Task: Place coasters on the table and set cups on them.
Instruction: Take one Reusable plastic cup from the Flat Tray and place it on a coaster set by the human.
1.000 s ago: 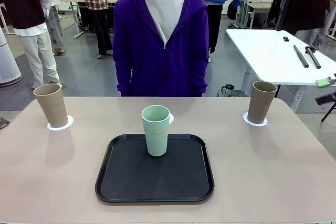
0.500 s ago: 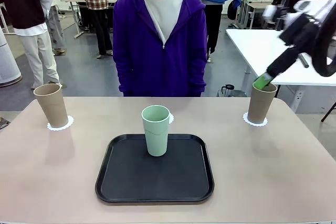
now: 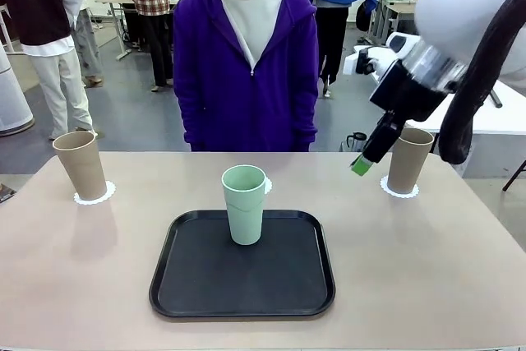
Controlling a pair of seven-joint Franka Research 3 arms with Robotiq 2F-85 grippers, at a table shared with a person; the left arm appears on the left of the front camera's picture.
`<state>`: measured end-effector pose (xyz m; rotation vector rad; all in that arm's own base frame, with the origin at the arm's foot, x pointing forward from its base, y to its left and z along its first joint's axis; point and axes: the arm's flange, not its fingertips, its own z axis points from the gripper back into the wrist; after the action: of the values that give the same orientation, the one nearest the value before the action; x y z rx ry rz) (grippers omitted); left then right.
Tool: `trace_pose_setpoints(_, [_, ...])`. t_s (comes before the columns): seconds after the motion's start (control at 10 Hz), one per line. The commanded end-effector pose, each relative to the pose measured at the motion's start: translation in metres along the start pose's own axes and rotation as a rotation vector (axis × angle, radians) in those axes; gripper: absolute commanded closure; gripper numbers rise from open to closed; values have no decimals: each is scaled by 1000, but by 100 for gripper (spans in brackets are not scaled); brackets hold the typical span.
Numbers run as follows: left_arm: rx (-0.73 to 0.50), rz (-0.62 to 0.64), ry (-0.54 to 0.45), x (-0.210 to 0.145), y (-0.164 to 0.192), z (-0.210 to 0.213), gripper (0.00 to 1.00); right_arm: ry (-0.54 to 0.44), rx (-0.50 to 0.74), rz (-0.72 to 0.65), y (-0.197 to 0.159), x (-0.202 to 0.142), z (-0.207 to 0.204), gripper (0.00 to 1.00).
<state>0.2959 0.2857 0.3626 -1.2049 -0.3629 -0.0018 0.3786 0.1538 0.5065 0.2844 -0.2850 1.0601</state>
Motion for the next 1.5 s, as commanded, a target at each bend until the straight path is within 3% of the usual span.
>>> trace_pose_setpoints(0.0, [0, -2, -10, -1, -1, 2, 0, 24, 14, 5, -13, -4, -19, 0])
trace_pose_setpoints(0.1, [0, -2, -10, -1, -1, 2, 0, 0, 0, 0, 0, 0, 0, 0])
trace_pose_setpoints(0.8, [0, -2, -10, -1, -1, 2, 0, -21, 2, 8, -1, 1, 1, 0])
trace_pose_setpoints(0.9, [0, -2, -10, -1, -1, 2, 0, -257, 149, 197, -7, 1, -8, 0])
trace_pose_setpoints(1.1, [0, -2, -10, -1, -1, 2, 0, -559, 309, 371, -7, 1, -30, 0])
trace_pose_setpoints(1.4, [0, -2, -10, -1, -1, 2, 0, -842, 350, 446, -17, -9, -48, 0])
